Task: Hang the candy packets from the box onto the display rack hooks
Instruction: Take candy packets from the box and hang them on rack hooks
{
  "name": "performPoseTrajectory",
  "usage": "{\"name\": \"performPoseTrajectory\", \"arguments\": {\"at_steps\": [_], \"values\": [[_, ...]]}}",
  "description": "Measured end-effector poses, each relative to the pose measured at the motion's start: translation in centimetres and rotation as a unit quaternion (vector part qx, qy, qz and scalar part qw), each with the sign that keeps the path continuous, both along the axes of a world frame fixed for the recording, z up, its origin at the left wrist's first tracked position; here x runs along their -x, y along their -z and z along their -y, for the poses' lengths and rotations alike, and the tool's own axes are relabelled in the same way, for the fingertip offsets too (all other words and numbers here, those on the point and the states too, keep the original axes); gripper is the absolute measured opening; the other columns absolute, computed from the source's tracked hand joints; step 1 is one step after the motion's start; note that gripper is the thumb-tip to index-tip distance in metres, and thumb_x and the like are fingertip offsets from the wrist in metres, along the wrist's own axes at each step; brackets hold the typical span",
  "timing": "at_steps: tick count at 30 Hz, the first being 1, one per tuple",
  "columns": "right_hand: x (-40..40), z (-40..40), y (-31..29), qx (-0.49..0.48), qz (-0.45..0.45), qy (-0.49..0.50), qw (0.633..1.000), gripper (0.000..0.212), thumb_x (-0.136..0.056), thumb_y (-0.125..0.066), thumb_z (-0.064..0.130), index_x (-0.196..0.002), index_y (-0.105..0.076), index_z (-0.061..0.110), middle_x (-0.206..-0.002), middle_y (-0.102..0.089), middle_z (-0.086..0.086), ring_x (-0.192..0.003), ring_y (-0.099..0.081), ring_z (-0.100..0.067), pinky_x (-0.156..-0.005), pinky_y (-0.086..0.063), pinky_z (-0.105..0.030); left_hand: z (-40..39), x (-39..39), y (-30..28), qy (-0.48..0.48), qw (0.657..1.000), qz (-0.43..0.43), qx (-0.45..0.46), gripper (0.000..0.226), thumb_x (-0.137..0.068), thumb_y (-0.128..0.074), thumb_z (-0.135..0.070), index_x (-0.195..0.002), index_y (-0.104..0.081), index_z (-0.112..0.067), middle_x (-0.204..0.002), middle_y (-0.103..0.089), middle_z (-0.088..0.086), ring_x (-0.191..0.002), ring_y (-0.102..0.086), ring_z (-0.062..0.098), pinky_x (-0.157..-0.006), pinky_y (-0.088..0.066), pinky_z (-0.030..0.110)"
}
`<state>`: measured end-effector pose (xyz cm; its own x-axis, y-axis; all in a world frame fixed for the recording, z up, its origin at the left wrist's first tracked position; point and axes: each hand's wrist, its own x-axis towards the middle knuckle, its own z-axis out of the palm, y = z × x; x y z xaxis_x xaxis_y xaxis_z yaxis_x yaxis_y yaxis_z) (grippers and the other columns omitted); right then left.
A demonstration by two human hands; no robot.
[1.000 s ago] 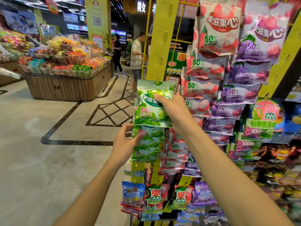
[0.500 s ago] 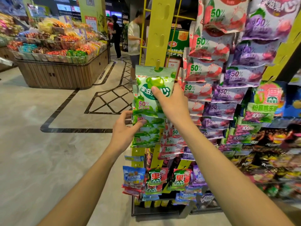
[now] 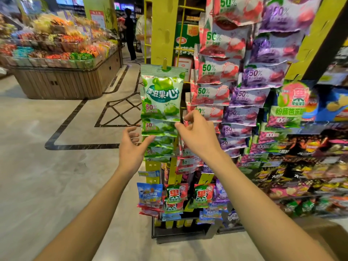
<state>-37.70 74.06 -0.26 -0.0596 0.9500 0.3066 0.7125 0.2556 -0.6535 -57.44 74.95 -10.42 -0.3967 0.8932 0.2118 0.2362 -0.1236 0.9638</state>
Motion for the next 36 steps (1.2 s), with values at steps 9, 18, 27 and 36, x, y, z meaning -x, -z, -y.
{"name": "performPoseTrajectory", "arguments": {"at_steps": [9, 18, 27, 36], "values": [[-12.3, 2.0, 3.5, -0.009, 0.183, 0.006, 0.983, 0.036, -0.1, -0.051, 0.047, -0.118, -0.054, 0.016, -0.112, -0.066, -0.006, -0.104, -0.063, -0.031, -0.083, -0.054, -0.046, 5.4, -3.1, 5.9, -0.064, 0.967, -0.204, 0.136, 0.034, -0.094, -0.067, -0.045, -0.109, -0.053, -0.019, -0.112, -0.066, 0.011, -0.101, -0.065, 0.033, -0.086, -0.055, 0.052], [-38.1, 8.8, 7.8, 0.076, 0.249, 0.081, 0.962, 0.068, -0.098, -0.046, 0.062, -0.151, -0.039, 0.02, -0.135, -0.061, -0.003, -0.118, -0.061, -0.027, -0.086, -0.054, -0.039, 7.5, -23.7, 5.0, 0.162, 0.816, -0.533, 0.152, 0.054, -0.103, -0.05, -0.051, -0.137, -0.05, -0.009, -0.126, -0.059, 0.014, -0.116, -0.057, 0.034, -0.091, -0.05, 0.044], [-62.1, 20.8, 10.6, 0.177, 0.243, 0.271, 0.914, 0.067, -0.098, -0.047, 0.06, -0.149, -0.043, 0.016, -0.138, -0.059, -0.007, -0.123, -0.058, -0.029, -0.094, -0.051, -0.041, 5.7, -55.5, 4.1, 0.398, 0.659, -0.637, -0.029, 0.064, -0.102, -0.042, -0.06, -0.151, -0.042, -0.02, -0.15, -0.05, 0.006, -0.135, -0.05, 0.029, -0.104, -0.047, 0.044], [-80.5, 30.9, 13.9, 0.308, 0.203, 0.403, 0.837, 0.082, -0.098, -0.044, 0.064, -0.161, -0.018, 0.018, -0.167, -0.02, -0.01, -0.152, -0.023, -0.03, -0.122, -0.025, -0.045, 6.4, -82.2, 6.2, 0.53, 0.547, -0.631, -0.145, 0.07, -0.103, -0.038, -0.06, -0.158, -0.03, -0.018, -0.16, -0.038, 0.009, -0.145, -0.04, 0.028, -0.114, -0.04, 0.043]]}}
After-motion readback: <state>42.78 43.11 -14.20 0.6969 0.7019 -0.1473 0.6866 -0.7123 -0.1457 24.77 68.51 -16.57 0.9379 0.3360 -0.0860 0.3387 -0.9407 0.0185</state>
